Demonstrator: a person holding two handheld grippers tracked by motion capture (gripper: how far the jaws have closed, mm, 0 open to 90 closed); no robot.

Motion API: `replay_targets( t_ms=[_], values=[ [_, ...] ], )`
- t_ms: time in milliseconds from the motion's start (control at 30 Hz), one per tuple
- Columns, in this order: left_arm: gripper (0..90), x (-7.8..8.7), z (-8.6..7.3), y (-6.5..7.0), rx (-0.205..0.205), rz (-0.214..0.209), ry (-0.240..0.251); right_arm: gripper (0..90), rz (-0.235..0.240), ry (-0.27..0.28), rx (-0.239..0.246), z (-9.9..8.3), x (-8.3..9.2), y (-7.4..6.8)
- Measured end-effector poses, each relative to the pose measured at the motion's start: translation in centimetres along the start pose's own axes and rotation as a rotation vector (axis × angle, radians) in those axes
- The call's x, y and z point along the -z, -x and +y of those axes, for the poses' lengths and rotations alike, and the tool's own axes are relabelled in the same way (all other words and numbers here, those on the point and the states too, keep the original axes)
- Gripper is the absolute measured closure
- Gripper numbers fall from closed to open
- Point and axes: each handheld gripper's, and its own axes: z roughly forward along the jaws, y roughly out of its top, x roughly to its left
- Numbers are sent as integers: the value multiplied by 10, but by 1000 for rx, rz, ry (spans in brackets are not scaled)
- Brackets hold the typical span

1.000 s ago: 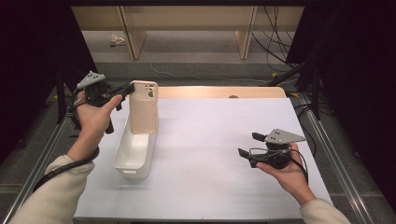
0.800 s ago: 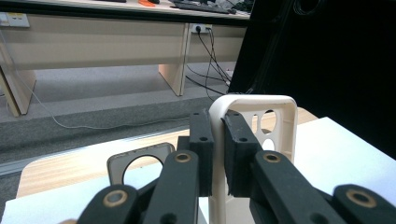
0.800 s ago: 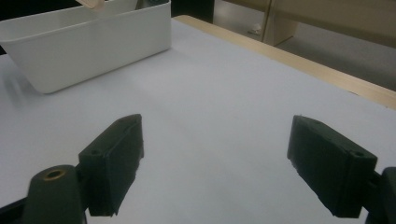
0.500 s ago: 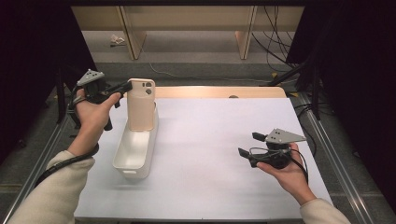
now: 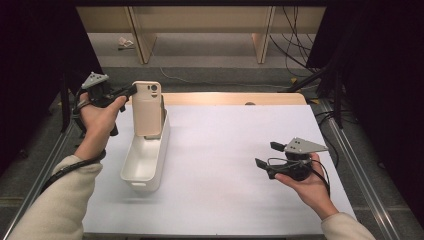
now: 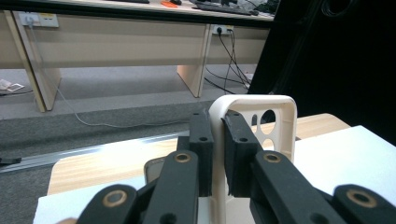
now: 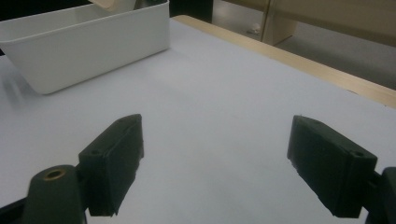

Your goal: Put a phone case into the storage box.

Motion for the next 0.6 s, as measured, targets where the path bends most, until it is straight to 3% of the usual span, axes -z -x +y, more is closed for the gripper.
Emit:
replay_targets(
  t_ms=[600],
  values=[
    [827, -19, -4, -8, -16, 53, -14, 196, 2, 2, -1, 0, 0, 0]
  ],
)
